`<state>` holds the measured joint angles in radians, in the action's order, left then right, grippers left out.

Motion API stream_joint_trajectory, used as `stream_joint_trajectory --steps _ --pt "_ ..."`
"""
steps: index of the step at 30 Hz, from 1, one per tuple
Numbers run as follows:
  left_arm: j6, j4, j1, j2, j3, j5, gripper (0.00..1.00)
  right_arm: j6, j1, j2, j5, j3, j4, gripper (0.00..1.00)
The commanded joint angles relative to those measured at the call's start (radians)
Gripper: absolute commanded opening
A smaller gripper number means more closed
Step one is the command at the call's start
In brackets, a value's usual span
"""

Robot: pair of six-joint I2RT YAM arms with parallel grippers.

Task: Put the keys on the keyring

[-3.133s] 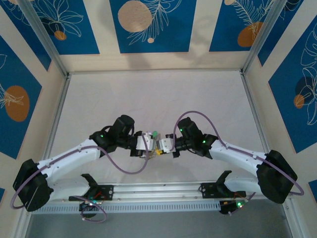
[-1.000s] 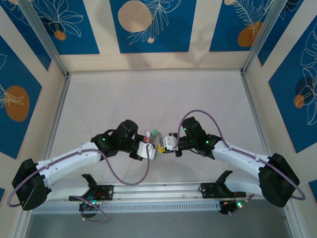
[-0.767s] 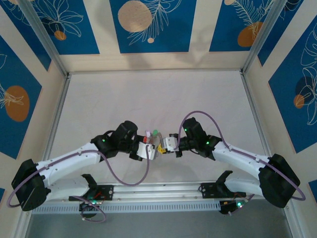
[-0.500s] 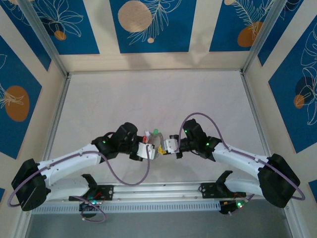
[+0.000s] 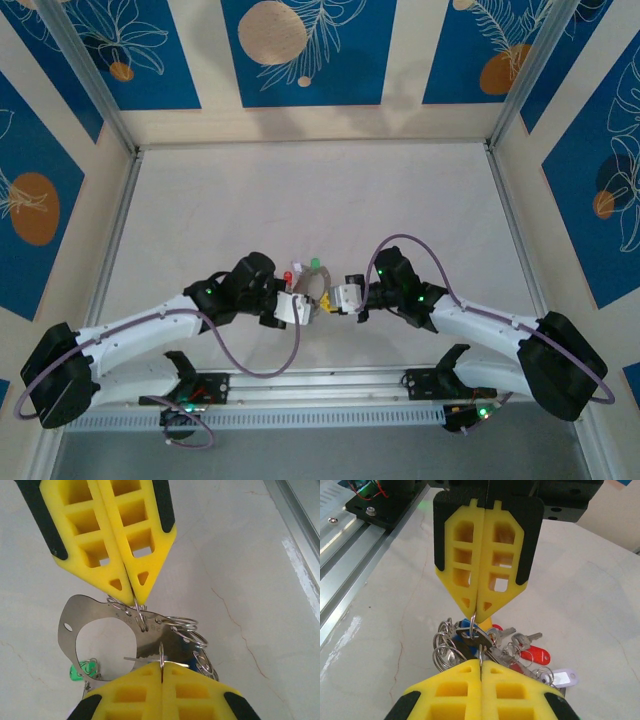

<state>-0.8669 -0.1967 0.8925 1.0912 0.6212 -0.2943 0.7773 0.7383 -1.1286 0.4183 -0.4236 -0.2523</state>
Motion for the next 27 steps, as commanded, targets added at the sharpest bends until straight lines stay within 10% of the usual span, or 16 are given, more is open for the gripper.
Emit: stream_joint_trajectory --steps 1,16,22,27 --pt "0.033 0.047 0.001 -0.001 -0.003 -0.019 0.0 -0.006 -0.002 0.02 0.016 0.011 -0.052 0.0" --pt "0.088 -0.118 -0.071 -0.023 0.047 0.171 0.0 0.022 0.003 -0.005 -0.024 0.015 -0.051 0.0" --pt "0.305 -0.335 -0.126 0.025 0.117 0.44 0.0 0.03 -0.004 -0.012 -0.036 0.015 -0.051 0.0" --pt "0.515 -0.416 -0.303 0.005 0.099 0.411 0.0 0.034 -0.009 -0.008 -0.032 0.016 -0.048 0.0"
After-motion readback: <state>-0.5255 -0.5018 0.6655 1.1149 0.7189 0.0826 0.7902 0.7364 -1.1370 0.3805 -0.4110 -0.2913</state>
